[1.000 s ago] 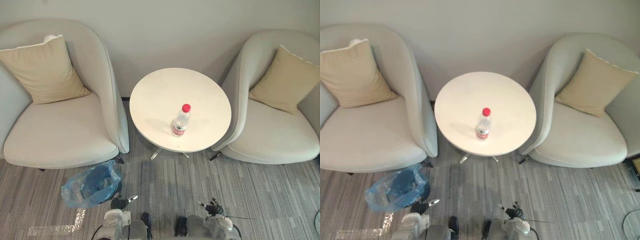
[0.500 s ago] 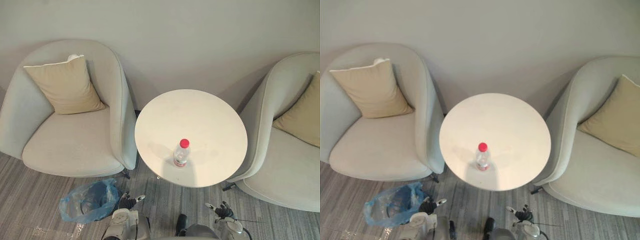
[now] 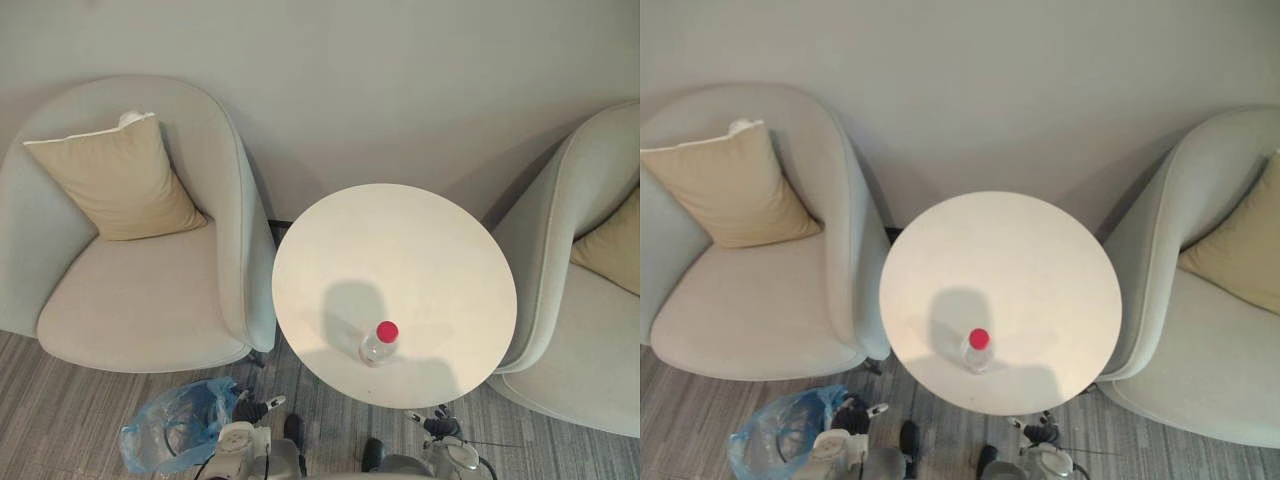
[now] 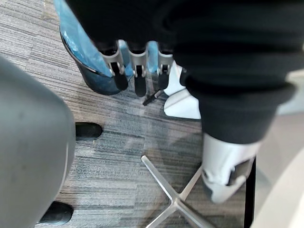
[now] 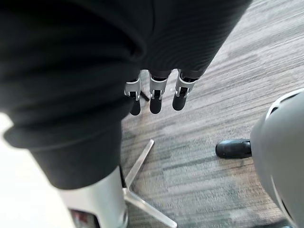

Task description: Gather rubbish on tea table into small bin, then transfer packed bag to large trash can.

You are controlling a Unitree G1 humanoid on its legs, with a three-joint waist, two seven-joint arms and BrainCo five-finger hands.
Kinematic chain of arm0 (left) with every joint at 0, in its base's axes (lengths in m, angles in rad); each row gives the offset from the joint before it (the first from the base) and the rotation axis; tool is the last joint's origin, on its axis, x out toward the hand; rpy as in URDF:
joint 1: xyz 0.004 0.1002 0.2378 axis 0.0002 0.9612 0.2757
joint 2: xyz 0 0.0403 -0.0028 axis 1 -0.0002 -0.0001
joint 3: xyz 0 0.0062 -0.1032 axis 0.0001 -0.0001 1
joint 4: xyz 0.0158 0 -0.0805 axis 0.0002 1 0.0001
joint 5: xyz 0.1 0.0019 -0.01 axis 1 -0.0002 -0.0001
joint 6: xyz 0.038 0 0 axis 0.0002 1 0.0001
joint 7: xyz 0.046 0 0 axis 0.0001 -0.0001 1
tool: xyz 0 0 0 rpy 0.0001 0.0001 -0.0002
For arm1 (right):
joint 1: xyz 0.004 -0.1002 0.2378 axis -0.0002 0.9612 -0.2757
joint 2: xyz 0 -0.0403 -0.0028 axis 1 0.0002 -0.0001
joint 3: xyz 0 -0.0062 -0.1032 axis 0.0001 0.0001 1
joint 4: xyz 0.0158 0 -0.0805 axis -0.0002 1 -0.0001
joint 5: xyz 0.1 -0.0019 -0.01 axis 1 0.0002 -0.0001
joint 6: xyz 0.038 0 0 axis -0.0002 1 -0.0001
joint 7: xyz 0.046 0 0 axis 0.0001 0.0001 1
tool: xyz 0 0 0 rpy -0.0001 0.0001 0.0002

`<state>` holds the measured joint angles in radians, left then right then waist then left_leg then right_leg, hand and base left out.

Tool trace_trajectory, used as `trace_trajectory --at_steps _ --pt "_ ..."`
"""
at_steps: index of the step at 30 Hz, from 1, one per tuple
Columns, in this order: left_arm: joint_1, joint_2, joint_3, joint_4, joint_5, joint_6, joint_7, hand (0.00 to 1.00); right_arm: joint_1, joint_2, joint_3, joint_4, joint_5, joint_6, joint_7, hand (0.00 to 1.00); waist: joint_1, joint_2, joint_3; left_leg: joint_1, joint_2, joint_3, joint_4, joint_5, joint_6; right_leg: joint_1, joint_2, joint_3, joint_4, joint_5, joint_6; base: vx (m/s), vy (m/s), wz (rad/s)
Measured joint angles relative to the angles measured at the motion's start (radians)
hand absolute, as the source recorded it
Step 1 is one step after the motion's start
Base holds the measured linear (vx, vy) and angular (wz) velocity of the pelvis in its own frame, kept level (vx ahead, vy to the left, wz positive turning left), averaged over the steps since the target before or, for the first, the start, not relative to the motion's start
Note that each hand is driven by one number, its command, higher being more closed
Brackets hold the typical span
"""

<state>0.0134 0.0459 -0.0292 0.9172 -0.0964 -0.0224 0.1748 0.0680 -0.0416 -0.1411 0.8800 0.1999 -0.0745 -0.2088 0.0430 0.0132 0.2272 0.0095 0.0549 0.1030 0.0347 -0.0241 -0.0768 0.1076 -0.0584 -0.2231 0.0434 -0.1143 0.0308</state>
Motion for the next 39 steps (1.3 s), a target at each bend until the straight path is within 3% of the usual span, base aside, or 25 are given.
trace_trajectory --at_steps 13,22,26,39 --pt "0.027 0.014 -0.09 -0.022 0.051 0.012 0.02 0.0 0.195 0.004 0.051 -0.414 -0.179 -0.02 -0.043 0.0 -0.022 -0.03 -0.04 0.064 -0.003 0.03 -0.06 0.021 0.009 0.01 0.005 0.061 -0.018 0.022 -0.002 -0.06 0.01 -0.12" --pt "0.048 0.019 -0.137 -0.046 0.09 0.011 0.018 0.0 0.29 -0.024 0.161 -0.705 -0.296 -0.043 0.01 0.0 -0.032 -0.021 -0.048 0.078 -0.003 0.025 -0.071 0.029 0.011 0.025 0.008 0.065 -0.035 0.034 0.001 -0.03 -0.003 -0.02" --pt "0.056 0.019 -0.151 -0.046 0.097 0.005 0.016 0.0 0.282 -0.074 0.215 -0.749 -0.319 -0.076 0.052 0.0 -0.031 -0.014 -0.063 0.078 -0.007 0.015 -0.086 0.032 0.012 0.028 0.007 0.056 -0.046 0.034 0.002 0.02 -0.011 0.06" --pt "0.059 0.018 -0.167 -0.056 0.105 -0.01 0.016 0.0 0.204 -0.155 0.357 -0.722 -0.398 -0.084 0.091 0.0 -0.019 -0.014 -0.068 0.08 -0.014 -0.038 -0.088 0.033 0.013 0.057 0.007 0.017 -0.063 0.031 0.005 0.0 -0.015 0.09"
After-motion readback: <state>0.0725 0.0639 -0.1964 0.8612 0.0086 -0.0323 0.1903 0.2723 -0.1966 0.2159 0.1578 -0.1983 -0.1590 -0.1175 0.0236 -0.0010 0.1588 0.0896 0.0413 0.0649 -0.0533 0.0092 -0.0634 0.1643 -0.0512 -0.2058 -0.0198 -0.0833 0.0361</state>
